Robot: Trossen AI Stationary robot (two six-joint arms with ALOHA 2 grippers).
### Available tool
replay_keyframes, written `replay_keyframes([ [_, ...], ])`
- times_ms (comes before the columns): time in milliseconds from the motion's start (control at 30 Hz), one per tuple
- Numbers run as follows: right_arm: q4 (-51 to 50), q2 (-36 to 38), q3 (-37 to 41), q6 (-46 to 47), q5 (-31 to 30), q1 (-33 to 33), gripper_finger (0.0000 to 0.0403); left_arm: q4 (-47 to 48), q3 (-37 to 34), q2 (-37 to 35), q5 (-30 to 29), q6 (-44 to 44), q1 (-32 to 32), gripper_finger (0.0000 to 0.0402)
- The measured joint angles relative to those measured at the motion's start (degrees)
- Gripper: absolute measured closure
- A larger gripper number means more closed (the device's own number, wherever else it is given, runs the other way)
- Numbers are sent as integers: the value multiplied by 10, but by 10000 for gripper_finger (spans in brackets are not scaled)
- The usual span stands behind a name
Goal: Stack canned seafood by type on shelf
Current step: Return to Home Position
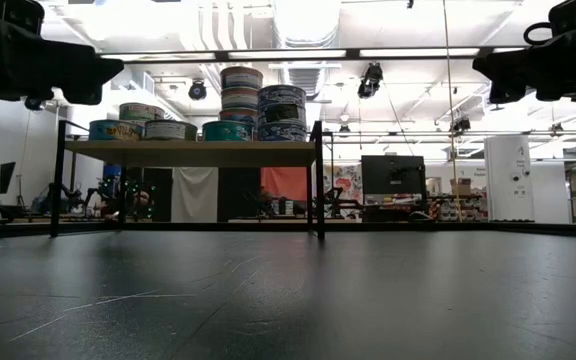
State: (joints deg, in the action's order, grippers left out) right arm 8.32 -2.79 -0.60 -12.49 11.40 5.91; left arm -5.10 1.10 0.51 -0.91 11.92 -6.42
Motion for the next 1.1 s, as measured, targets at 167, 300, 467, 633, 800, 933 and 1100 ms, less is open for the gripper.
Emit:
replay_keyframes([
  [167, 0, 0, 0, 0, 0, 0, 323, 0, 0, 0, 0, 0, 0, 184],
  [300, 0, 0, 0, 0, 0, 0, 314, 0, 0, 0, 0, 0, 0, 184],
  [467, 0, 0, 0, 0, 0, 0, 305, 0, 0, 0, 0, 0, 0, 184],
  [633, 0, 0, 0, 0, 0, 0, 300, 0, 0, 0, 0, 0, 0, 184],
  [800, 0, 0, 0, 0, 0, 0, 306, 0, 0, 0, 0, 0, 0, 184],
  [933, 0, 0, 0, 0, 0, 0, 317, 0, 0, 0, 0, 0, 0, 184],
  [1100, 0, 0, 0, 0, 0, 0, 329, 0, 0, 0, 0, 0, 0, 184],
])
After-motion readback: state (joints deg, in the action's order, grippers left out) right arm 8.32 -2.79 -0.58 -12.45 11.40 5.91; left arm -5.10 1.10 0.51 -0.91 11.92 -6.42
